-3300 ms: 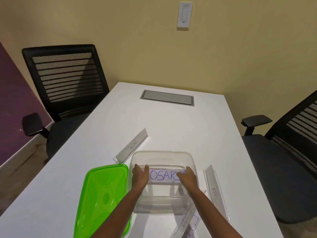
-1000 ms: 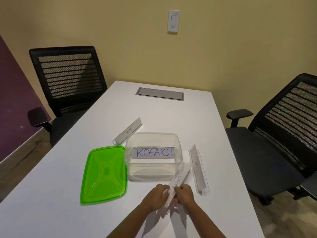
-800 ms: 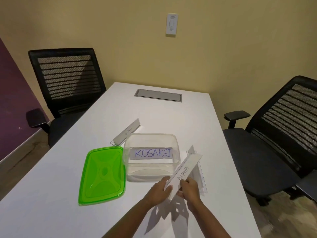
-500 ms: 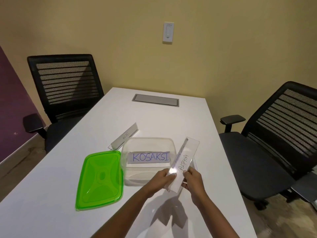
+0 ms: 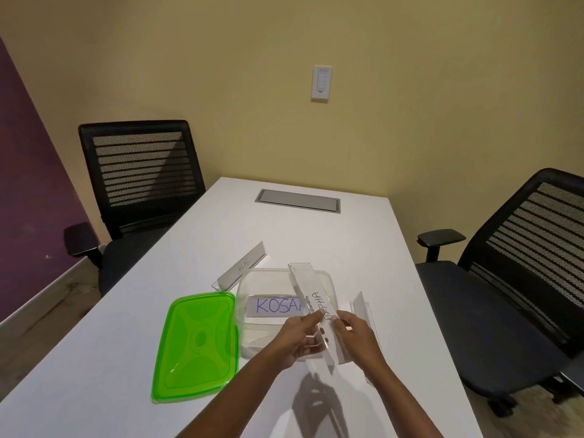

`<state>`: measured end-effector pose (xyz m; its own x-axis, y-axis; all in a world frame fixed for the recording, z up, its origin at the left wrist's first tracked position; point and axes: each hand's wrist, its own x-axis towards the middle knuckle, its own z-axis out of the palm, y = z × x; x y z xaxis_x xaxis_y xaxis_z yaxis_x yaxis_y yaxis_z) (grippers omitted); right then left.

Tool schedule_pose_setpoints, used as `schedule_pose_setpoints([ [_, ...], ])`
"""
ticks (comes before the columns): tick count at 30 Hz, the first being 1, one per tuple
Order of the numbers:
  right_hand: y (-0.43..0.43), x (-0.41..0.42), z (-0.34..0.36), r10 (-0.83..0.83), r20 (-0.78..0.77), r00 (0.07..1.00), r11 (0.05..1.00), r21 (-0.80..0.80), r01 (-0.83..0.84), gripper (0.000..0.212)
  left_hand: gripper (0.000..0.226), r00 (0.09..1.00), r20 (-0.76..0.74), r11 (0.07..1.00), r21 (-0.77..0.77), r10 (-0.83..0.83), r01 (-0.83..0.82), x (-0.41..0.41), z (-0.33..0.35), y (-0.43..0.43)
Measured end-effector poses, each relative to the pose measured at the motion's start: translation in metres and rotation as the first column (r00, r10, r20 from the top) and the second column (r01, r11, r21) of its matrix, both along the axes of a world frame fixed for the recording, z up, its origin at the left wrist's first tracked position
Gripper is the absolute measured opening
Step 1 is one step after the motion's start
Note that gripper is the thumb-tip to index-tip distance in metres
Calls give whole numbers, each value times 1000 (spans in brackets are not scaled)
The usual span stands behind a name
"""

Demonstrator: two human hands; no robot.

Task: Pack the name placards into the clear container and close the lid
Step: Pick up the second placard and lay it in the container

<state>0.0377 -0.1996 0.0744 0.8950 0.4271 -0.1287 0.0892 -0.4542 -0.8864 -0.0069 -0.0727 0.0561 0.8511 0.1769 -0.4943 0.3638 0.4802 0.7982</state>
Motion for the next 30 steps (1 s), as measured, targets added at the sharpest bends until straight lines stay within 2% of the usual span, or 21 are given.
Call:
schedule_pose_setpoints([
  [2, 2, -3, 2, 81, 126, 989, 994, -82, -71, 29, 20, 995, -11, 993, -62, 95, -96, 3, 2, 1],
  [4, 4, -7, 4, 154, 193, 969, 967, -229, -108, 40, 21, 987, -23, 982, -102, 159, -160, 5, 5, 3],
  [8, 4, -11, 6, 274, 230, 934, 891, -425, -157, 71, 19, 981, -34, 976, -98, 192, -195, 6, 9, 7],
  [10, 4, -9, 9, 300, 224, 927, 874, -454, -173, 70, 20, 982, -36, 979, -78, 185, -188, 6, 9, 9],
  [13, 3, -1, 14, 263, 182, 948, 909, -375, -181, 47, 23, 988, -25, 986, -62, 153, -155, 5, 9, 13],
  [16, 1, 10, 19, 209, 1, 978, 963, -177, -205, 27, 23, 987, -13, 986, -48, 161, -161, 3, 8, 23],
  [18, 1, 18, 19, 185, -162, 969, 979, -50, -195, 24, 20, 987, -24, 987, 41, 158, -157, 2, 8, 31],
  [21, 0, 26, 20, 197, -321, 926, 980, 42, -194, 22, 12, 984, -42, 963, 217, 174, -161, 1, 11, 43],
  [23, -1, 33, 20, 233, -367, 901, 972, 76, -220, 22, 39, 975, -43, 901, 392, 219, -186, 2, 11, 54],
  [26, -1, 43, 22, 278, -391, 878, 961, 101, -259, 23, 82, 980, -50, 707, 700, 194, -104, 0, 6, 74],
  [30, 3, 60, 24, 321, -404, 857, 945, 77, -318, 19, 86, 996, -67, 447, 894, 60, 33, -1, 2, 99],
])
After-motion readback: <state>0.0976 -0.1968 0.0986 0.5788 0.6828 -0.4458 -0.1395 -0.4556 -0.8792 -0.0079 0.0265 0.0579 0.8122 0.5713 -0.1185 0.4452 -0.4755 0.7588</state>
